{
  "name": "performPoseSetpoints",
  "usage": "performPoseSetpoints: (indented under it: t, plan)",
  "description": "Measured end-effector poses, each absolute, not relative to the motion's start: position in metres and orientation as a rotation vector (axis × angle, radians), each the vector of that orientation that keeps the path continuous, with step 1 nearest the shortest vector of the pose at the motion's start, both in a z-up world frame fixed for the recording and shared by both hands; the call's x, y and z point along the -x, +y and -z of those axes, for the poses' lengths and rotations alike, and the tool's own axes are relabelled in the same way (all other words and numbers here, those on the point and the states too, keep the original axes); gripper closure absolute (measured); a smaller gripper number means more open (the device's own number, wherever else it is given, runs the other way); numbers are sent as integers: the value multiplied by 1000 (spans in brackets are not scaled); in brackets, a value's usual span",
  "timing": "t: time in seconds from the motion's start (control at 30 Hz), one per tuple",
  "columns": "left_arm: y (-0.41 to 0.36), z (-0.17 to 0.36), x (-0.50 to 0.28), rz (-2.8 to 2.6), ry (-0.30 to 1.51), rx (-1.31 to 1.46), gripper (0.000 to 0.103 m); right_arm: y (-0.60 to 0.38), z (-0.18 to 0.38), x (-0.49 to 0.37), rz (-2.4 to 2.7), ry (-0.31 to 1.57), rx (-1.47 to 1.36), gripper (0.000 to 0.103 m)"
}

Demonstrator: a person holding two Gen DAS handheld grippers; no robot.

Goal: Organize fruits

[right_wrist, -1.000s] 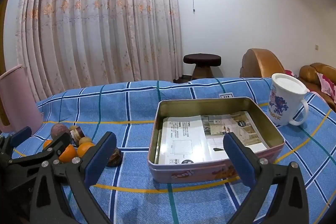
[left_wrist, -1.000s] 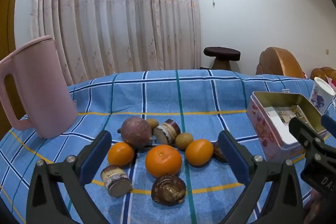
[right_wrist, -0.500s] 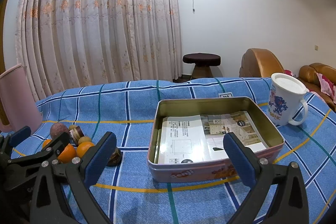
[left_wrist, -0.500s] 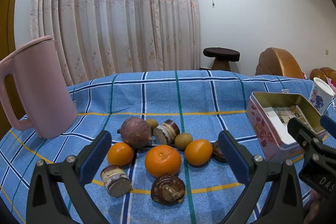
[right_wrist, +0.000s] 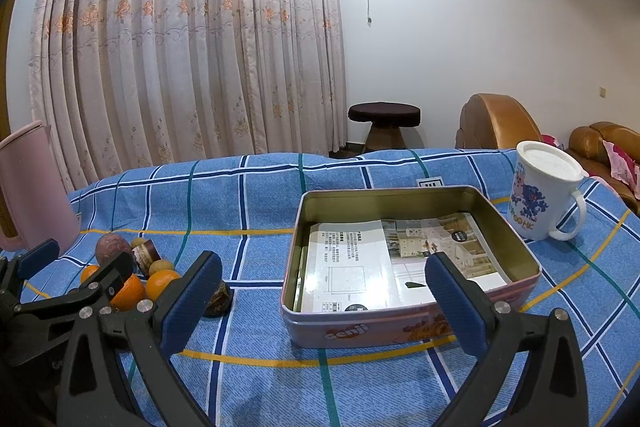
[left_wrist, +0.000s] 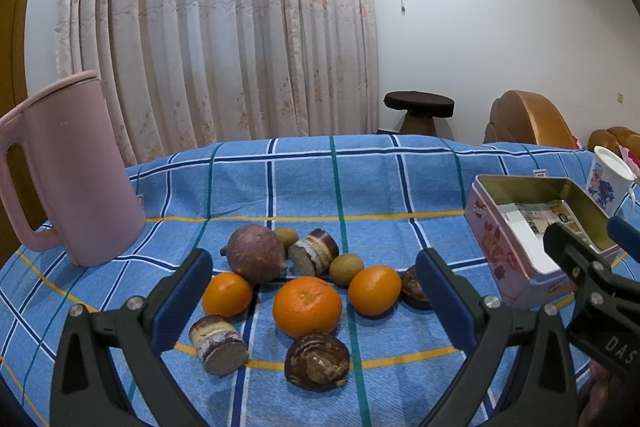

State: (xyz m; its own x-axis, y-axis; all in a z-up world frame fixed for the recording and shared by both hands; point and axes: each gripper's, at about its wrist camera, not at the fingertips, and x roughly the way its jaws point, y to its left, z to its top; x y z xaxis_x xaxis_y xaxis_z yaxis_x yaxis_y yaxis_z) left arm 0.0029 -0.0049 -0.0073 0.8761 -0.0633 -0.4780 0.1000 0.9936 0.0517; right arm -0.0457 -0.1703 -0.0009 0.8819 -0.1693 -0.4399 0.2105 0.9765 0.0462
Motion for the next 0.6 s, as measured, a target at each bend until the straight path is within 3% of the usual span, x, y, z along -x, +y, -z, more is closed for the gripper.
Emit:
performPoseSetpoints:
  t: [0.6]
  plan:
    - [-7,5,1,101,487,-79,0,-174,0,45,215,454,-88,1]
